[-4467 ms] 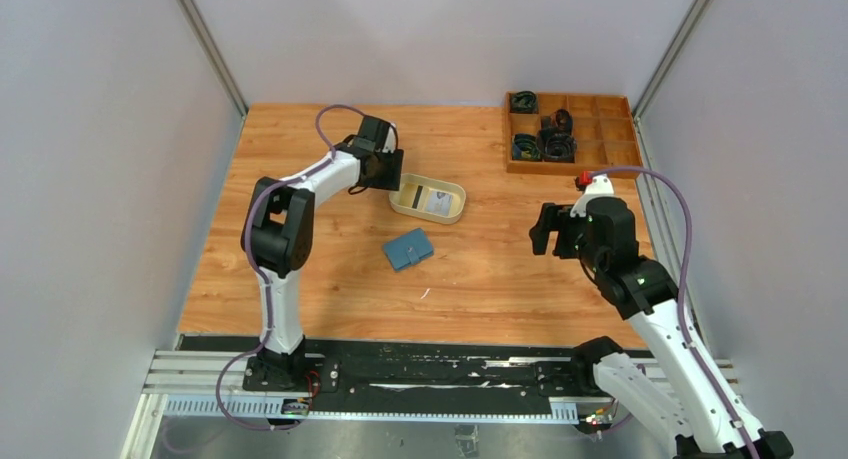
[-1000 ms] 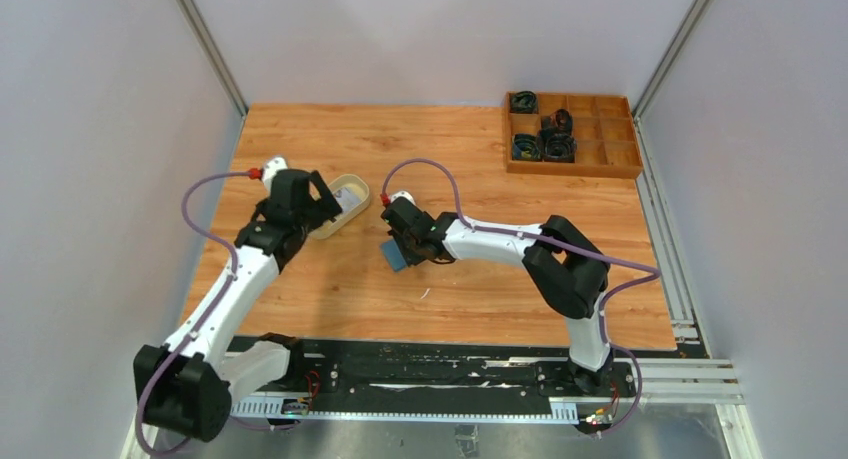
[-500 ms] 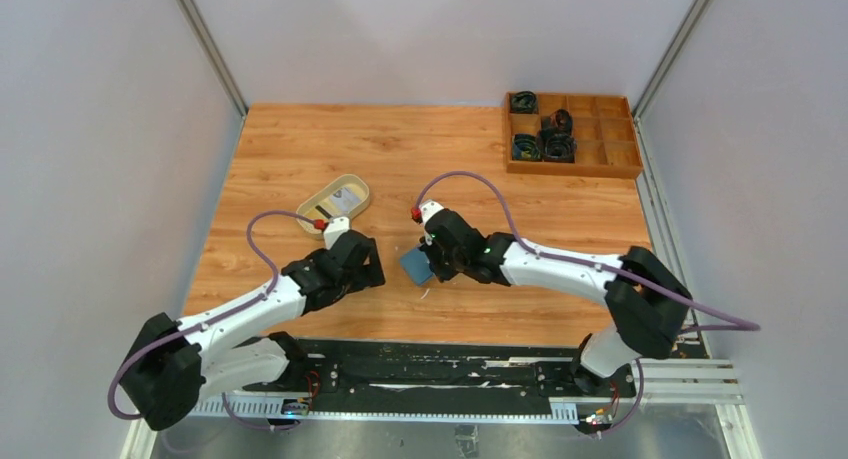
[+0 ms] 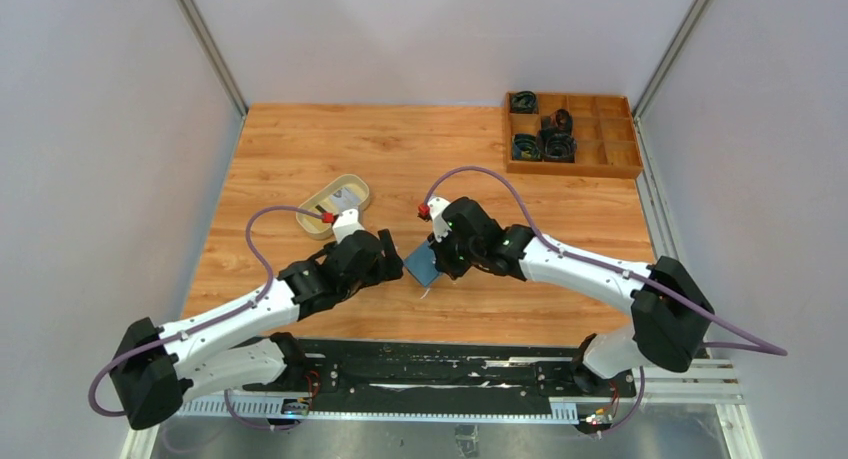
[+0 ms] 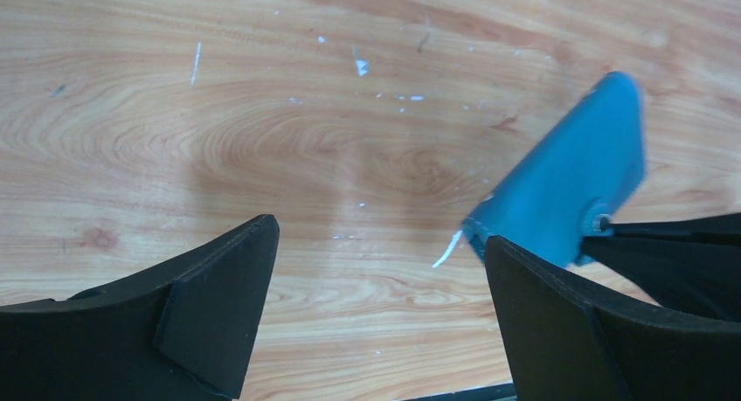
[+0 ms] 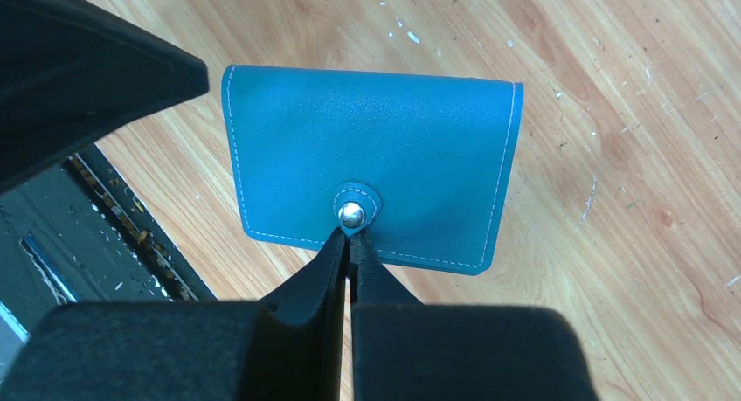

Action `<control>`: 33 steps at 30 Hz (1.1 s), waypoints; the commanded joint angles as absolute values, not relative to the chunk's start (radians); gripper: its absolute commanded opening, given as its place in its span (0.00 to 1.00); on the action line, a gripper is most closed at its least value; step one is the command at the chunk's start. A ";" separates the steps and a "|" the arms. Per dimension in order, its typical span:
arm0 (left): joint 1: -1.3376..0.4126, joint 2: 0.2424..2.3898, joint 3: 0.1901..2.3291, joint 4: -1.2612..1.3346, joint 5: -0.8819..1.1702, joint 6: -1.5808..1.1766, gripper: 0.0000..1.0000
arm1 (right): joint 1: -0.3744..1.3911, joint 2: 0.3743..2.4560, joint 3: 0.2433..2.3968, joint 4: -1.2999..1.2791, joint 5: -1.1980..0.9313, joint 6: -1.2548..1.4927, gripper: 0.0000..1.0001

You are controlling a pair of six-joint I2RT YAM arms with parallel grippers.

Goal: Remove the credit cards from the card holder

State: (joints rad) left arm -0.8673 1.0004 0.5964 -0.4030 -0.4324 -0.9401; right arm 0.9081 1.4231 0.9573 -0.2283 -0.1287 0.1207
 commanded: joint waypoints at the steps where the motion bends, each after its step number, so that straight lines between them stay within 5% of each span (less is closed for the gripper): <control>1: -0.875 0.970 0.627 -0.385 -0.441 -0.941 1.00 | 0.898 1.449 0.961 -0.261 -0.165 0.105 0.00; 18: -0.880 1.260 0.530 -0.079 -0.275 -0.978 0.99 | 0.898 1.333 0.993 -0.237 -0.259 0.088 0.00; 25: -0.880 1.179 0.520 -0.112 -0.315 -0.991 1.00 | 0.882 1.315 0.985 -0.206 -0.229 0.087 0.00; 33: -0.880 1.096 0.548 -0.174 -0.315 -0.963 1.00 | 0.818 1.155 0.706 0.017 -0.185 0.149 0.00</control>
State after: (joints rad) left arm -0.8692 1.1194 0.5270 -0.1383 -0.2943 -0.9760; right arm 0.8558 1.2499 0.8333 -0.0975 -0.2264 0.1131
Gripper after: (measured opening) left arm 0.996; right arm 0.015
